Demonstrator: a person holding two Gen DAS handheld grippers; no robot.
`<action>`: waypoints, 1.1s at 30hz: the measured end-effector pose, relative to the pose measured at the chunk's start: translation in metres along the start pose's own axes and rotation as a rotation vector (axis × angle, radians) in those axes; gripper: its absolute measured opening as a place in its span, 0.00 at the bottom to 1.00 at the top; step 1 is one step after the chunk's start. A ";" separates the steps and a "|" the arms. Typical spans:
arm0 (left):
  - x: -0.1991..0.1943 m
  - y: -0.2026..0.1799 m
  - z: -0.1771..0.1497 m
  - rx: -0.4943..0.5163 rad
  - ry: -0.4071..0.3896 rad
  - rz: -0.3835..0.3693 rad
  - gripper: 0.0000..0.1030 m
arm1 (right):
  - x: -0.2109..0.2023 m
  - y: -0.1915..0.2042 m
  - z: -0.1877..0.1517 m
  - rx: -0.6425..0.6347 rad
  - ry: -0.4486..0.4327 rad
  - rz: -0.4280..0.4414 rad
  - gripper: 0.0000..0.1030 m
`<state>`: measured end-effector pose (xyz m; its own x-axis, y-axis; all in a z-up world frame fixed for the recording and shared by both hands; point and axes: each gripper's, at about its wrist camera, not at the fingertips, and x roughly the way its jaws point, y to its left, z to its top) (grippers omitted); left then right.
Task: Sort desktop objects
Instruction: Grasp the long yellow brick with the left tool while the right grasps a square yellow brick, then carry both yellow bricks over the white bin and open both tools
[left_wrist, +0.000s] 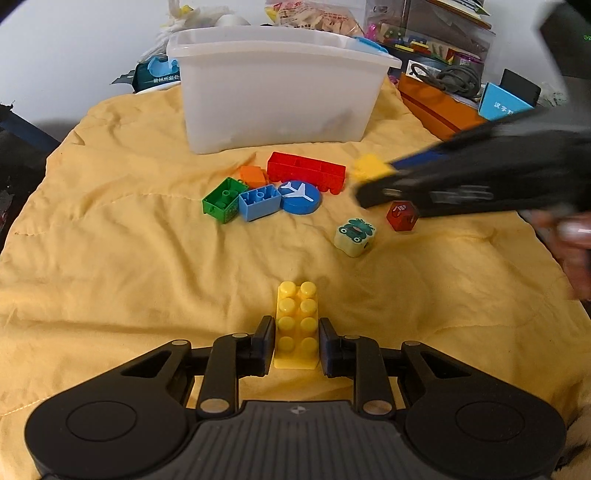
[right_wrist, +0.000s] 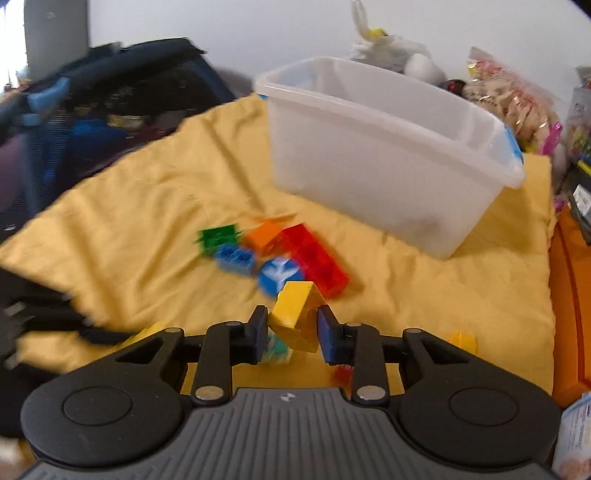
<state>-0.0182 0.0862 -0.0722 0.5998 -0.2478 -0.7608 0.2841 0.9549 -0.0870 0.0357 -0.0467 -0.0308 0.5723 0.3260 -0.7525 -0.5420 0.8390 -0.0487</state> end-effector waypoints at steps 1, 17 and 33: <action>0.000 0.000 0.000 0.003 -0.001 0.000 0.27 | -0.005 -0.002 -0.003 0.015 0.030 0.044 0.31; -0.001 -0.013 -0.002 0.025 -0.006 0.052 0.28 | -0.014 -0.050 -0.064 0.319 0.134 0.118 0.52; -0.002 -0.013 -0.003 -0.044 -0.009 0.060 0.27 | -0.007 -0.027 -0.070 0.079 0.116 0.004 0.34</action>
<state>-0.0253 0.0751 -0.0714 0.6216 -0.1916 -0.7596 0.2147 0.9742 -0.0700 0.0027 -0.1020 -0.0701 0.4924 0.2807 -0.8239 -0.4914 0.8709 0.0030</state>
